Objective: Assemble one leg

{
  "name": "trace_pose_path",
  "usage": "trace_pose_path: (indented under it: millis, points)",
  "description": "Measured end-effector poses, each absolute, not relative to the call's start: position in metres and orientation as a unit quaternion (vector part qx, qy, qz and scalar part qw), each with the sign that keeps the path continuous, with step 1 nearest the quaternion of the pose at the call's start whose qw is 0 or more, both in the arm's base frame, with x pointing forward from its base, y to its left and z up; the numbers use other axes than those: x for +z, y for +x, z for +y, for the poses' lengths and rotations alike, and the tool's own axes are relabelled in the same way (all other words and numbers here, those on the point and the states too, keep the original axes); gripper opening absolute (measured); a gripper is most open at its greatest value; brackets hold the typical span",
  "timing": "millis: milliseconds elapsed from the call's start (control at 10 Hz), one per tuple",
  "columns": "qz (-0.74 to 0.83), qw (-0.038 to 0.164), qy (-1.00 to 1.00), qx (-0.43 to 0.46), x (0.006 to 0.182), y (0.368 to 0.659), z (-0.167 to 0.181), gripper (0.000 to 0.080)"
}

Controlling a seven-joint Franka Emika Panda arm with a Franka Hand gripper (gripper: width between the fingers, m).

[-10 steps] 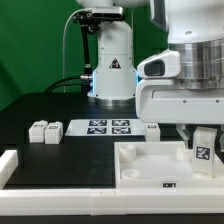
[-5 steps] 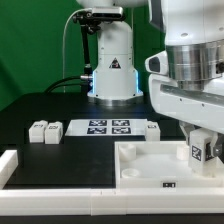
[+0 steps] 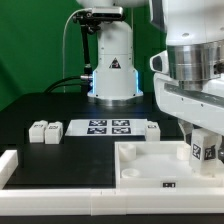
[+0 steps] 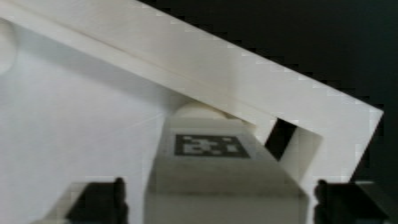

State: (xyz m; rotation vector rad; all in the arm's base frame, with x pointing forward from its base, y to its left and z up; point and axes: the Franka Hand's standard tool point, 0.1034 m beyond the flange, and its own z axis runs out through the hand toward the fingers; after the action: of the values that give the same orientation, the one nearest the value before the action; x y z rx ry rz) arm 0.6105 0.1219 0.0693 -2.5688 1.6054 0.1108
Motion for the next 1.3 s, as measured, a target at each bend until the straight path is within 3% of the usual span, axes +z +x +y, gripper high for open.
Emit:
trace_pose_path:
  millis: [100, 900, 1300]
  points:
    - [0.475, 0.056, -0.877, 0.032, 0.0692, 0.6104, 0.1222, 0.0637]
    - [0.069, 0.061, -0.996, 0.006, 0.0694, 0.6101, 0.1230, 0.0649]
    - [-0.053, 0.057, -0.997, -0.006, 0.0697, 0.6108, 0.1226, 0.0649]
